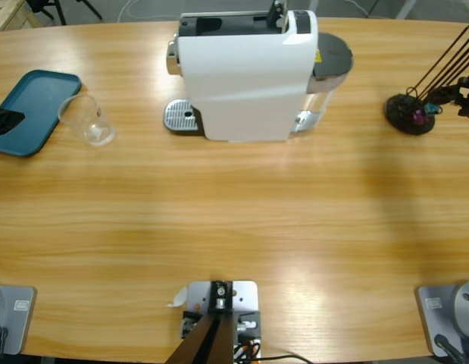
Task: Pour coffee
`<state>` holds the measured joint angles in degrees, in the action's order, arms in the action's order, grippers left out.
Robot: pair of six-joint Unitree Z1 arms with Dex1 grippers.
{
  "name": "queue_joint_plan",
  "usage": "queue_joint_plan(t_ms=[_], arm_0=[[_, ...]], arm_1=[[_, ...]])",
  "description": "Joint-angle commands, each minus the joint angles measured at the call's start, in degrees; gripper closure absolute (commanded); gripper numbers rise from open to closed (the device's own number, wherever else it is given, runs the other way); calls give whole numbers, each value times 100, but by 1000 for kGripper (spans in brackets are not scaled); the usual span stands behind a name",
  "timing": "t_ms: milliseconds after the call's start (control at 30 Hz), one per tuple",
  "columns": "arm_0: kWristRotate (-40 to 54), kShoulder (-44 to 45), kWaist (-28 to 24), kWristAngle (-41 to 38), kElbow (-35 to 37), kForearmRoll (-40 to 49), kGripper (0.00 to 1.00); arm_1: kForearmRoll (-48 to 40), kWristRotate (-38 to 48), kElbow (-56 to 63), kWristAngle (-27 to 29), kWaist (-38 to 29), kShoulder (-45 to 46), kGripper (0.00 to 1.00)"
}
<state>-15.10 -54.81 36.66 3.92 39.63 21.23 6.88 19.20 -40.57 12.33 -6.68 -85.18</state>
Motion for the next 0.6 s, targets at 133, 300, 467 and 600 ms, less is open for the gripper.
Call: queue_joint_plan(t_ms=[133,300,467,600], arm_0=[[-28,58,43,92,-243,-58,101],[-28,63,43,92,-245,-58,101],[-28,67,43,92,-245,-58,101],[-28,65,43,92,-245,-58,101]], arm_1=[[-99,93,69,56,-98,-28,414],[-128,119,69,56,-114,-97,414],[-231,149,67,93,-114,-190,492],[-261,198,67,100,-114,-273,532]])
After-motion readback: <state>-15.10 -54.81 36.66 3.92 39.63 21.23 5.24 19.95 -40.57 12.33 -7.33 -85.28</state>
